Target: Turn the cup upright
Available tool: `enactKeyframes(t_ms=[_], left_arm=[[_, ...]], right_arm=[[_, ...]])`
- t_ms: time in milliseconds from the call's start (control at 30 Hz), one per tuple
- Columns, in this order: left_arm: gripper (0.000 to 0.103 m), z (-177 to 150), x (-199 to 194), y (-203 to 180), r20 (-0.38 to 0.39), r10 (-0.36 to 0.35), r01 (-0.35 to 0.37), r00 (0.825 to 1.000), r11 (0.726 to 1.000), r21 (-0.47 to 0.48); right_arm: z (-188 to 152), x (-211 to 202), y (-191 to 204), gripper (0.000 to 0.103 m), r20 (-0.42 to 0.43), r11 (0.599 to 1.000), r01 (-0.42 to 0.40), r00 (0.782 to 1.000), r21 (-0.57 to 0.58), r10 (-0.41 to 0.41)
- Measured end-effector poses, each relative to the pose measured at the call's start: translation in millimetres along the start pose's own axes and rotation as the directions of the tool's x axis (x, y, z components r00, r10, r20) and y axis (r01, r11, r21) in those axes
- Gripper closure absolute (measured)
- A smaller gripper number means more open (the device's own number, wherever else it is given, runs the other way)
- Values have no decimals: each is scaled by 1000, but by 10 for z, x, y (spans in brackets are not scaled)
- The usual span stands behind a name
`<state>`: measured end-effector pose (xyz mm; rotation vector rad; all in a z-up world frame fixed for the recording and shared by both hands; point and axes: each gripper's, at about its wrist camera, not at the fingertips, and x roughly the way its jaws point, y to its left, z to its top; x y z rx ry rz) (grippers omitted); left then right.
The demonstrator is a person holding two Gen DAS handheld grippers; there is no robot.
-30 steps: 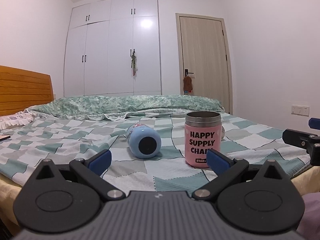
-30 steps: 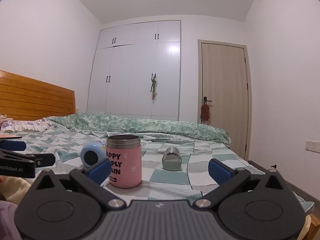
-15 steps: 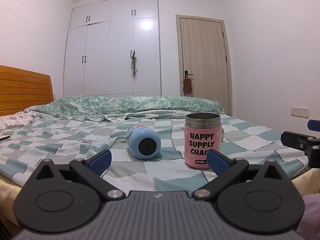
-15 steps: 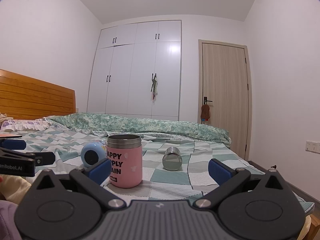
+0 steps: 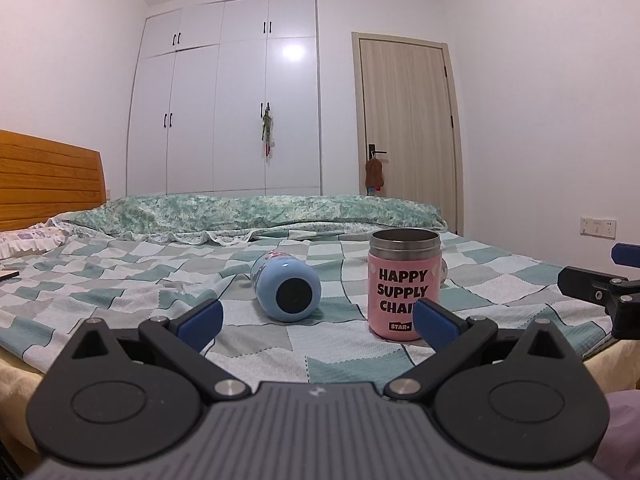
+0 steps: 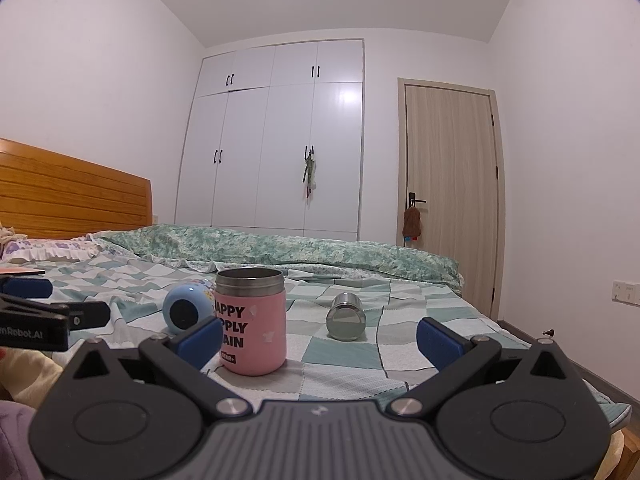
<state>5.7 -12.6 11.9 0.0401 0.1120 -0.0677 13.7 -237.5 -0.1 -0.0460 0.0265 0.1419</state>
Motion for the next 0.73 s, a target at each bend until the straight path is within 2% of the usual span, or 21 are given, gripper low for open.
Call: enactKeyframes(t_ms=[733], left_arm=[[0,-4,-46,9,23,-11,11,1000,1000,-13]], right_arm=[[2,-2,6,0,2,1000,0,1000,-2,0]])
